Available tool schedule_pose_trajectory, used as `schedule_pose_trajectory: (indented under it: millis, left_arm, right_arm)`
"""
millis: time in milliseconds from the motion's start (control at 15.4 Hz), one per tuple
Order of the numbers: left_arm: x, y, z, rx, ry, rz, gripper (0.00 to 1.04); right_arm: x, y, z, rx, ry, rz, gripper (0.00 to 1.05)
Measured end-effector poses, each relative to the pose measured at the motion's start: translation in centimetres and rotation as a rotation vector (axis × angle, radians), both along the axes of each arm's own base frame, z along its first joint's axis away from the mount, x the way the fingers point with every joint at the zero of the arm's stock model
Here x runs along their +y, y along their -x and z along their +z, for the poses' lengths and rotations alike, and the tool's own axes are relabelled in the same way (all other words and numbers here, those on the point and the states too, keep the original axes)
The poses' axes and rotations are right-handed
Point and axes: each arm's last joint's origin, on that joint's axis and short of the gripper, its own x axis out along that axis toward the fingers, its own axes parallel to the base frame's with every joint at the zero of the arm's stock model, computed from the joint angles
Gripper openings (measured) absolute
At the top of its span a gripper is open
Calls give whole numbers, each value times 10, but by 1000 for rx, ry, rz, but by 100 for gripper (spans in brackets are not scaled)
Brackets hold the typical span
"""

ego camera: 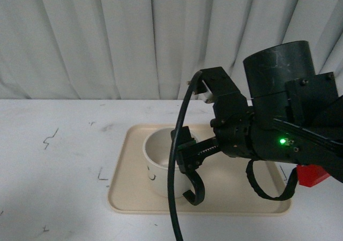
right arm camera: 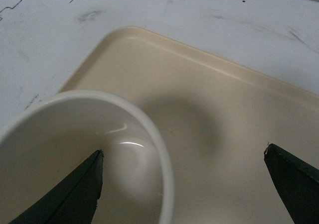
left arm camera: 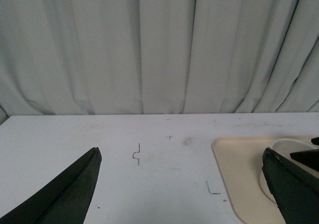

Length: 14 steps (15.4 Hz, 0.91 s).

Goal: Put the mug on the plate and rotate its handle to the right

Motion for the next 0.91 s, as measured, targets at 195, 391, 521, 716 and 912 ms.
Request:
schedule_pose_trajectory:
  millis: [195, 391, 521, 716, 912]
  left_arm:
    - [0, 0, 0, 0, 0, 0, 98]
    - [0, 0, 0, 0, 0, 0, 98]
    - [0, 0, 0, 0, 0, 0, 98]
    - [0, 0, 0, 0, 0, 0, 98]
    - [0, 0, 0, 0, 0, 0, 98]
  right_arm:
    - [13, -8, -5, 64, 5, 8, 76]
    - [9, -16, -2, 107, 14, 2, 27]
    - [-5, -17, 12, 121, 36, 15, 4]
    - [-21, -17, 26, 136, 172, 10, 3]
    - [-33, -16, 42, 154, 395, 98, 3]
